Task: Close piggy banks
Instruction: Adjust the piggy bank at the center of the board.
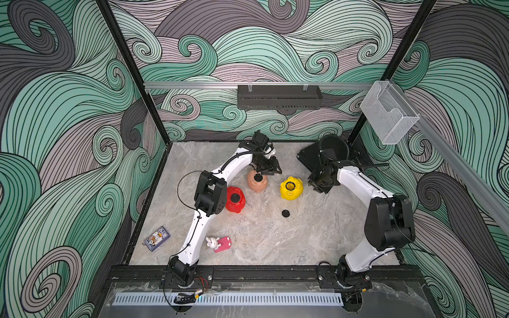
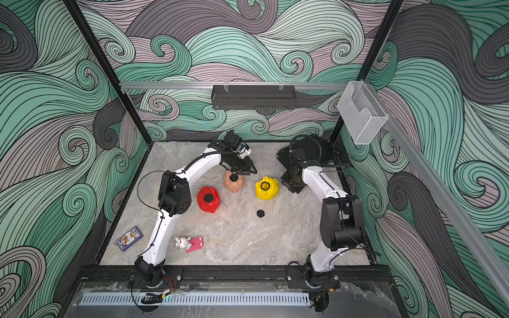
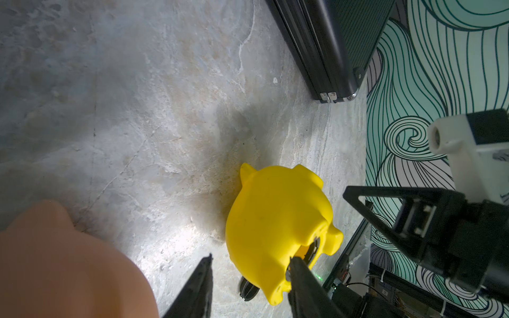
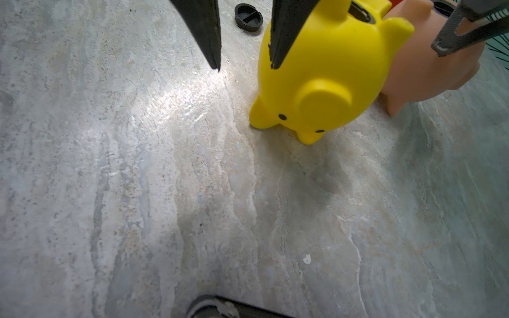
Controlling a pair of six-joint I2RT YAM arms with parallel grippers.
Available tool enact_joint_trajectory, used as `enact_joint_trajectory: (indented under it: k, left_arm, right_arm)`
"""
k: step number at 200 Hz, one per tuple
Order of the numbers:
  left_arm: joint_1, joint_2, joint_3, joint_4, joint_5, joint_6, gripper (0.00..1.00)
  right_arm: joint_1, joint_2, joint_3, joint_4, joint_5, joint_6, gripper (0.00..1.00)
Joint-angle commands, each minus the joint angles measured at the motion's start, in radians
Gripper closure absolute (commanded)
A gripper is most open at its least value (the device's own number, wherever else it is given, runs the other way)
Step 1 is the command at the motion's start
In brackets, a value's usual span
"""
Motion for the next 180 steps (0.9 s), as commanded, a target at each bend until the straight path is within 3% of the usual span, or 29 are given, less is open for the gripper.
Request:
enact_joint_trajectory:
  k: [1, 27, 79, 180]
  left_arm:
    - [-0.013, -0.046, -0.001, -0.005, 0.012, -0.002, 0.58]
    - [-0.021, -0.049, -0.013, -0.02, 0.001, 0.006, 0.64]
    - [-0.057, -0.037, -0.027, -0.053, -0.004, 0.016, 0.66]
    - [-0.068, -0.043, -0.037, -0.115, -0.027, 0.042, 0.68]
  right_arm:
    - [0.005, -0.033, -0.053, -0.021, -0.006, -0.004, 0.68]
    - [0.028, -0.047, -0.11, 0.021, -0.025, 0.013, 0.69]
    - [0.059, -0.036, -0.14, 0.082, -0.033, 0.044, 0.7]
    - [0.049, 0.081, -0.017, 0.092, -0.034, 0.0, 0.72]
